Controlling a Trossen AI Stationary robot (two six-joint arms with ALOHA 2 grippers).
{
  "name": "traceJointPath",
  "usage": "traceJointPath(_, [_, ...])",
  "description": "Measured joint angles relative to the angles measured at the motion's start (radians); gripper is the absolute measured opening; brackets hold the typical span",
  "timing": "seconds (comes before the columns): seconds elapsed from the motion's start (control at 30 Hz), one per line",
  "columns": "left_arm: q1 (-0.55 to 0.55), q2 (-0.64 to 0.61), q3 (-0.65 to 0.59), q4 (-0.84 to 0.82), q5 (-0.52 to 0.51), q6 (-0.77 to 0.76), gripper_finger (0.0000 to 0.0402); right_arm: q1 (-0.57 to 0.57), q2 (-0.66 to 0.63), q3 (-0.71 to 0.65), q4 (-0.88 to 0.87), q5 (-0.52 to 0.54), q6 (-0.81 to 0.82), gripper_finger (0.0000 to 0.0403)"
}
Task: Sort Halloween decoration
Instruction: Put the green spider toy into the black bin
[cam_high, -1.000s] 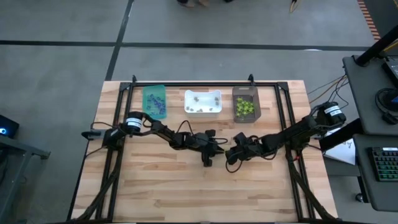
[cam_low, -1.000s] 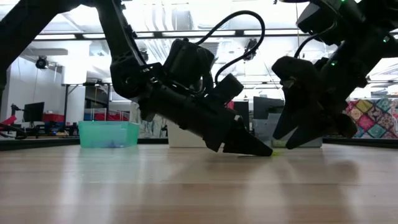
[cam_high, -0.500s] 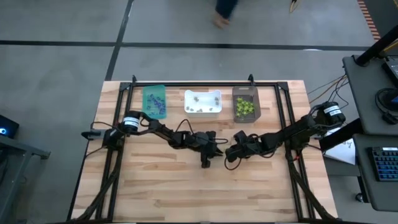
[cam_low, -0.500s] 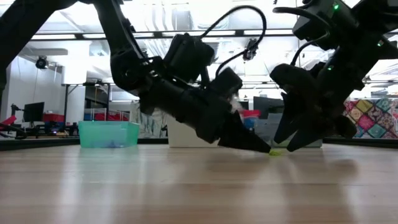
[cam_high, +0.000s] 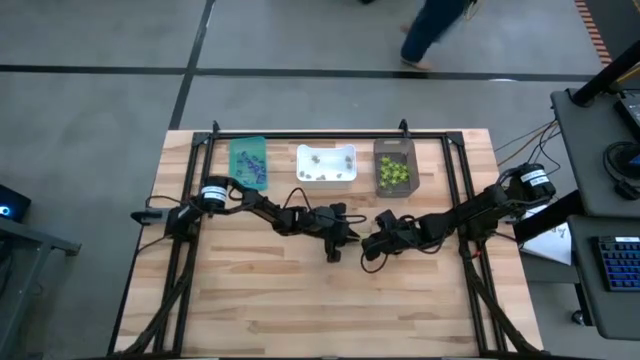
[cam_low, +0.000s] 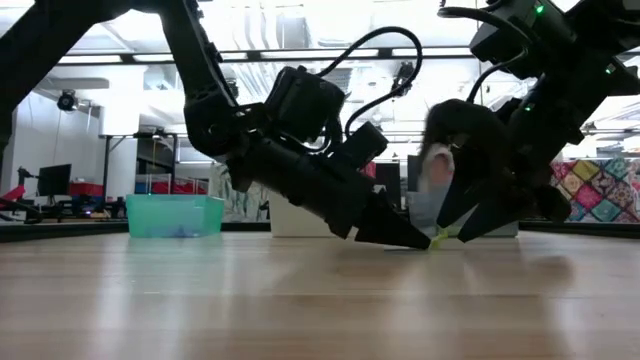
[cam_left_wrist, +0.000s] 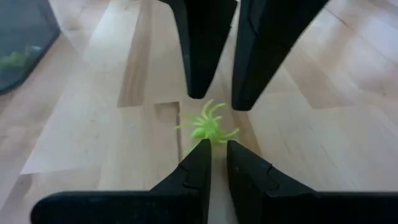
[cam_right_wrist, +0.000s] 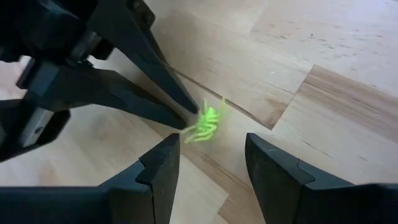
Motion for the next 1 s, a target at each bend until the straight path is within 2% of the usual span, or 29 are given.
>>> traceJointPath(0.53, [0.002, 0.022, 0.003, 0.01, -0.017, -0.033, 0.0036, 0.0, 0.001, 0.0, -0.005, 0.026, 0.003, 0.0171])
traceJointPath(0.73, [0.0, 0.025, 0.0, 0.083, 0.112, -0.085, 0.0036, 0.0, 0.001, 0.0, -0.057, 0.019, 0.004, 0.0171])
traceJointPath(1.0, [0.001, 0.024, 0.0, 0.114, 0.108, -0.087, 0.0036, 0.0, 0.001, 0.0, -0.055, 0.019, 0.001, 0.0171])
